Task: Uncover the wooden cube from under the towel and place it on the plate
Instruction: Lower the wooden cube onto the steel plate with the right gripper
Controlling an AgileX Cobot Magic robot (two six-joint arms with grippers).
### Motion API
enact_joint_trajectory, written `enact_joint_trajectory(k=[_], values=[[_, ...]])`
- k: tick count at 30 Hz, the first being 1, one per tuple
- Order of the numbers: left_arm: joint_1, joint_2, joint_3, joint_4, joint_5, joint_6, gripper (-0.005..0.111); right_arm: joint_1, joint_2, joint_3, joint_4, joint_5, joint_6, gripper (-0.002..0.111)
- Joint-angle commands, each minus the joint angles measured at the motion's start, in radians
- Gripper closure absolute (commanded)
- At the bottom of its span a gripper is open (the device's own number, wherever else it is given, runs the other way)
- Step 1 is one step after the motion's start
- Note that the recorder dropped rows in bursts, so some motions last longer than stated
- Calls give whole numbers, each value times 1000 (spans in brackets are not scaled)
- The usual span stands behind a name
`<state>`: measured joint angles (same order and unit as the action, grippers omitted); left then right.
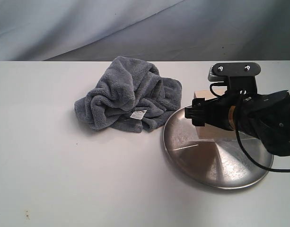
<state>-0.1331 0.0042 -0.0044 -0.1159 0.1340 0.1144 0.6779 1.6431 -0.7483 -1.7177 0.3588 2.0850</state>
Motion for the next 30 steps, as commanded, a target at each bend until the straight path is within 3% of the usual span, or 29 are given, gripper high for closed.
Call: enact_joint_trajectory(k=[1,20,22,24,25,26,30], values=[[-5,-4,4,-2,-2,-3,107,-6,-8,2,-27,11,0,24],[-5,-4,4,-2,-2,-3,107,2,-10,2,-27,-34,-25,22],[-5,-4,4,-2,-2,-3,107,2,-19,2,-27,-70,-33,30],[-5,-4,4,-2,-2,-3,107,2,-42,2,-18,-90,-33,57],[-5,-4,4,-2,-2,-3,107,2,-62,2,1,-96,-33,85],[-5,-4,4,-2,-2,-3,107,2,-75,2,7,-96,-33,105],[-5,-4,4,-2,-2,-3,107,2,-106,2,22,-112,-40,108]])
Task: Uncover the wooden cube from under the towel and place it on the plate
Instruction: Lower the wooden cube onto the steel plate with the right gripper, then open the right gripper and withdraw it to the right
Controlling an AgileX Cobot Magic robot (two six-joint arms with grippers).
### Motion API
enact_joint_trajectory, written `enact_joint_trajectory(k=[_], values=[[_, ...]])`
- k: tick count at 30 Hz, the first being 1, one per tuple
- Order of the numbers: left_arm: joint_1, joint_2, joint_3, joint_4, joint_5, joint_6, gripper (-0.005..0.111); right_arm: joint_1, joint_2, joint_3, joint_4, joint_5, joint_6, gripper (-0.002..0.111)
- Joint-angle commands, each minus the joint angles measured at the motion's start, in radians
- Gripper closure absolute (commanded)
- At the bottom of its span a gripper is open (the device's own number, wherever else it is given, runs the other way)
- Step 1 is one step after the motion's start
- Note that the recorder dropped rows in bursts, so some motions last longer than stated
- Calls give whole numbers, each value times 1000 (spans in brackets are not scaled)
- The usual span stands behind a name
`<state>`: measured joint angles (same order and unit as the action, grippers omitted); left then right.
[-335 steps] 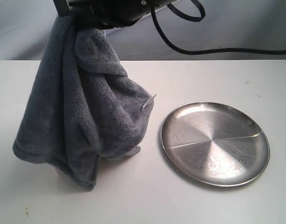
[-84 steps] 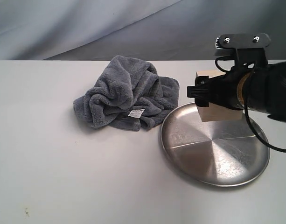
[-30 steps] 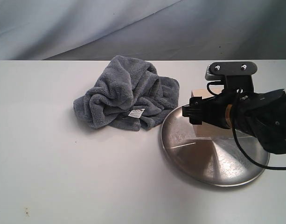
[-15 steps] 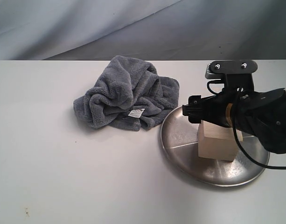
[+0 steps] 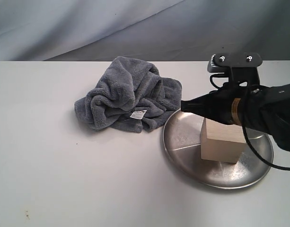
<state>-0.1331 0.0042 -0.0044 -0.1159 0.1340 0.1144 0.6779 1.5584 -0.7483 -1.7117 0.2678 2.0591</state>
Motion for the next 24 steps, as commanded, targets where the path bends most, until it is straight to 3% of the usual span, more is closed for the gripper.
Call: enact_joint_trajectory(k=[1,7,11,24], values=[[-5,-4,4,-2,-2,-3,107,2,-25,2,16,-73,-17,108],[-5,-4,4,-2,-2,-3,107,0,-85,2,46,-402,-11,108],[-5,-4,4,-2,-2,-3,107,0,-144,14,-33,-573,21,108],[-5,-4,4,-2,-2,-3,107,0,-419,198,-15,-456,27,108]])
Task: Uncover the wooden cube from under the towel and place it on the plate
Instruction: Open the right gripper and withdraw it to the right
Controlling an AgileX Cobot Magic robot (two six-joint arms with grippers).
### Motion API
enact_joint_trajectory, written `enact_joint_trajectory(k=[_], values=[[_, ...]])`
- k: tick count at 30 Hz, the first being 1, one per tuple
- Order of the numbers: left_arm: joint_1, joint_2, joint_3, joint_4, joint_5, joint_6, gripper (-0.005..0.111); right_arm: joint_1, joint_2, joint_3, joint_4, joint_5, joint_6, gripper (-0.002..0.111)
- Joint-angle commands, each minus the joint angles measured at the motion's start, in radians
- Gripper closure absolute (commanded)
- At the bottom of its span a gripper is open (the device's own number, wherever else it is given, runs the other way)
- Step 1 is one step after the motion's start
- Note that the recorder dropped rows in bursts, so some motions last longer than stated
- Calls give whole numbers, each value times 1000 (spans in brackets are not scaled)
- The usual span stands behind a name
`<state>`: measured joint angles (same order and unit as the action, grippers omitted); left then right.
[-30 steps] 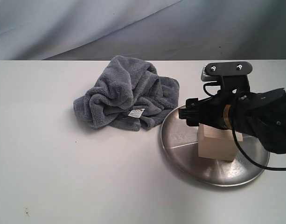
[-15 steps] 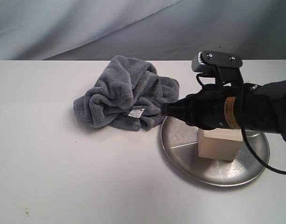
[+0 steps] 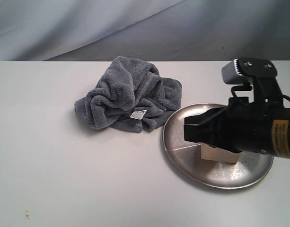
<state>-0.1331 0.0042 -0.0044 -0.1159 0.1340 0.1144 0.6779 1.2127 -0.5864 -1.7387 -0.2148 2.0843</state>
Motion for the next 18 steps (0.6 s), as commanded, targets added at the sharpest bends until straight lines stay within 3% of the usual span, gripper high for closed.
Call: enact_joint_trajectory(k=[1,8,10,12,14,18], values=[[-5,-4,4,-2,-2,-3,107,0,-94,45,16,32,2,108],[-5,-4,4,-2,-2,-3,107,0,-250,131,79,152,-60,108],[-5,-4,4,-2,-2,-3,107,0,-291,157,254,230,-264,108],[-5,-4,4,-2,-2,-3,107,0,-339,187,620,401,-657,108],[-5,-4,4,-2,-2,-3,107,0,-367,195,765,477,-855,108],[-5,-4,4,-2,-2,-3,107,0,-465,227,908,469,-1030,108]])
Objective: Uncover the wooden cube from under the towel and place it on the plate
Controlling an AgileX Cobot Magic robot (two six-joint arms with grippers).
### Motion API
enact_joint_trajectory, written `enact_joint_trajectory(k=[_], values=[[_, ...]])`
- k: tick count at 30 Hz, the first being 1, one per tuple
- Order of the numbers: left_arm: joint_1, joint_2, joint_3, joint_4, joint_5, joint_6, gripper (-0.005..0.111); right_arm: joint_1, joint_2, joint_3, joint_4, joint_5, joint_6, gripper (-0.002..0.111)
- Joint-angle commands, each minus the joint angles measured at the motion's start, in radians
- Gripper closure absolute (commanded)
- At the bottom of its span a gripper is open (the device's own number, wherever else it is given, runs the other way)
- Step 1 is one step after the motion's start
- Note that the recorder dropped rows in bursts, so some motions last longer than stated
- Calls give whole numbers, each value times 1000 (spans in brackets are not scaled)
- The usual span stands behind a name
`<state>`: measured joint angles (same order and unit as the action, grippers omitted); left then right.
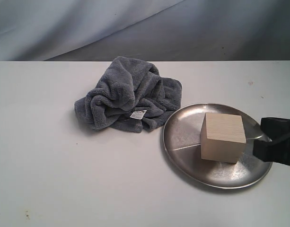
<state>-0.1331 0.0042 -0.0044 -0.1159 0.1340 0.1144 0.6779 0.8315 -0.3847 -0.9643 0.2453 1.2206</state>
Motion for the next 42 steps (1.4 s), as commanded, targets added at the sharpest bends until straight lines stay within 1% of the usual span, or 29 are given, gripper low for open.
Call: enact_joint_trajectory(k=[1,2,4,11,15,17,24,29,32,36,42], values=[[-5,-4,4,-2,-2,-3,107,0,-108,36,163,7,-200,108],[-5,-4,4,-2,-2,-3,107,-4,-157,56,215,5,-259,108],[-5,-4,4,-2,-2,-3,107,-30,-217,82,242,5,-277,108],[-5,-4,4,-2,-2,-3,107,-184,-431,198,358,-43,-314,108],[-5,-4,4,-2,-2,-3,107,-259,-530,263,446,-84,-411,108],[-5,-4,4,-2,-2,-3,107,-286,-569,291,511,-115,-492,108],[-5,-4,4,-2,-2,-3,107,-328,-652,328,719,-183,-759,108],[-5,-4,4,-2,-2,-3,107,-371,-698,385,816,-245,-890,108],[-5,-4,4,-2,-2,-3,107,-411,-735,385,846,-208,-949,108],[-5,-4,4,-2,-2,-3,107,-453,-801,385,903,-204,-1011,108],[-5,-4,4,-2,-2,-3,107,-470,-832,385,1001,-167,-1166,108]])
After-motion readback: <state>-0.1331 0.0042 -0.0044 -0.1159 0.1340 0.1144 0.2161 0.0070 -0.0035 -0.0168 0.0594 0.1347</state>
